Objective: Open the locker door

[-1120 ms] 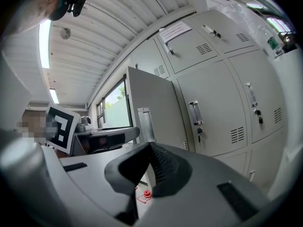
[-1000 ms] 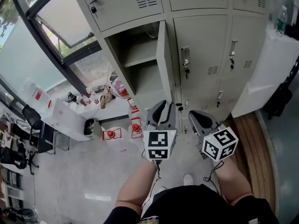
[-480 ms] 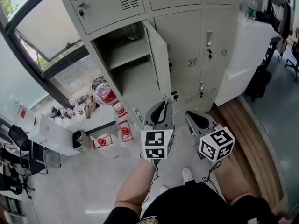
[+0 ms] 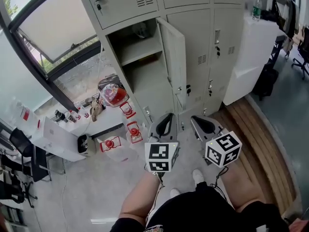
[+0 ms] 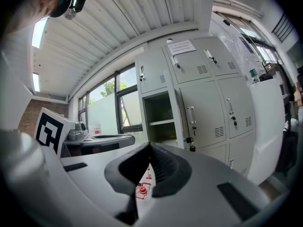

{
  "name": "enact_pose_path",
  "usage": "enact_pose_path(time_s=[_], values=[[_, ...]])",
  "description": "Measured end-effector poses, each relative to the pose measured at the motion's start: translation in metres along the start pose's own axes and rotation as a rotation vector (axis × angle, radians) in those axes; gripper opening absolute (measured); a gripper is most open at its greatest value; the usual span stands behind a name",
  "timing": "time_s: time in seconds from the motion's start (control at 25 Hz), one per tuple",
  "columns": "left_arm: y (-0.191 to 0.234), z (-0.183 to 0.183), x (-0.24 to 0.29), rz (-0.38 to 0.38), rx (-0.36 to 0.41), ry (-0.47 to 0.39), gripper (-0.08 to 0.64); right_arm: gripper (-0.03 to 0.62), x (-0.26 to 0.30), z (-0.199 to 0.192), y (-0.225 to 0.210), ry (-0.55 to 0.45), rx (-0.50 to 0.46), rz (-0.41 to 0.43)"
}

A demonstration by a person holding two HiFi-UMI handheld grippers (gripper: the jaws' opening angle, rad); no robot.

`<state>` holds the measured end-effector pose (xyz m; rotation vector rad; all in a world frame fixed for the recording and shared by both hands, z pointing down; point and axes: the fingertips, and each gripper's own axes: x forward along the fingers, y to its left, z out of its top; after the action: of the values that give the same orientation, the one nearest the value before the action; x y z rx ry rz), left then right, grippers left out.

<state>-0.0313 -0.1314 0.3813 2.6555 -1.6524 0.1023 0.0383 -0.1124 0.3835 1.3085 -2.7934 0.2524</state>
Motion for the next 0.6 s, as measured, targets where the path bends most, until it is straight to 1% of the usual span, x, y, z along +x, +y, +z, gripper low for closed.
enact_pose_path(time_s=[0.16, 0.36, 0.6], values=[[0.013, -0.005, -0.032, 0.014, -0.01, -0.007, 0.021, 0.054, 0.007, -0.006, 0.027, 0.005, -0.012, 0.027], [0.03, -0.014, -0.069, 0.054, -0.038, -0.005, 0.021, 0.054, 0.014, -0.012, 0.058, 0.013, -0.029, 0.064], [0.047, -0.028, -0.095, 0.093, -0.054, 0.014, 0.021, 0.054, 0.026, -0.018, 0.083, 0.024, -0.044, 0.101]])
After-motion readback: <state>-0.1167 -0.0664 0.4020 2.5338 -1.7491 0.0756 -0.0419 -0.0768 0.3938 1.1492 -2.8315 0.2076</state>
